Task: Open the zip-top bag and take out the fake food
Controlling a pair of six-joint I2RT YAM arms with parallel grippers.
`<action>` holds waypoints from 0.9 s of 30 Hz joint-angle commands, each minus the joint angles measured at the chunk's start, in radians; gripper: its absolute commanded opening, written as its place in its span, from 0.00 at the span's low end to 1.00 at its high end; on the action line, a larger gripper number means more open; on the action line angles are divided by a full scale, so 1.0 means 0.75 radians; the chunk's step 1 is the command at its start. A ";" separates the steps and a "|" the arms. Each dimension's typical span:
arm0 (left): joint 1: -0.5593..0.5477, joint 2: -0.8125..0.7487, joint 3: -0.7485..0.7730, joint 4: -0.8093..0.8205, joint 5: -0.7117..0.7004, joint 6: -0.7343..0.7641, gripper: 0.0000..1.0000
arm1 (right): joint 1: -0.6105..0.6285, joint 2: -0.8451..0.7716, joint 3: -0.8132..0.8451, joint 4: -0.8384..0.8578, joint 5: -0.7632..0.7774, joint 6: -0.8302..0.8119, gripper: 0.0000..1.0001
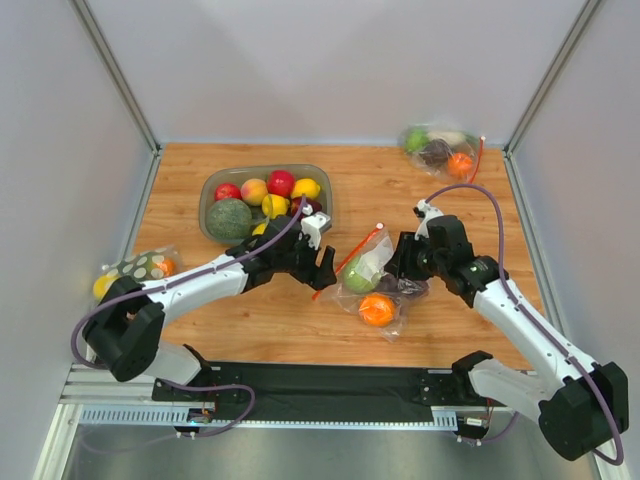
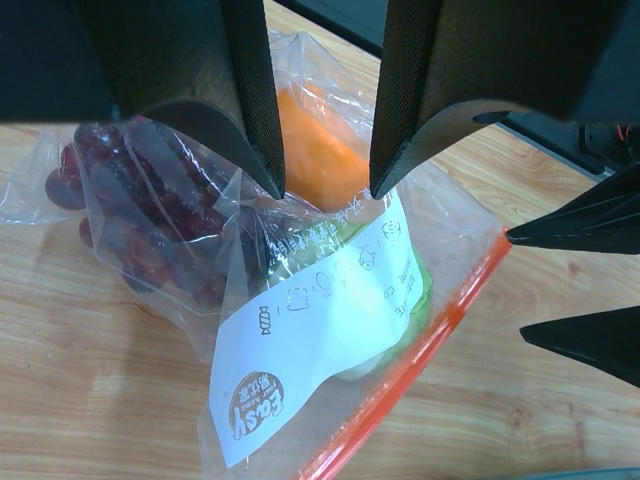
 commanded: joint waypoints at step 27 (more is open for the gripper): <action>0.022 -0.293 -0.123 0.249 0.224 -0.186 0.00 | 0.046 0.119 0.380 -0.061 0.149 -0.020 0.52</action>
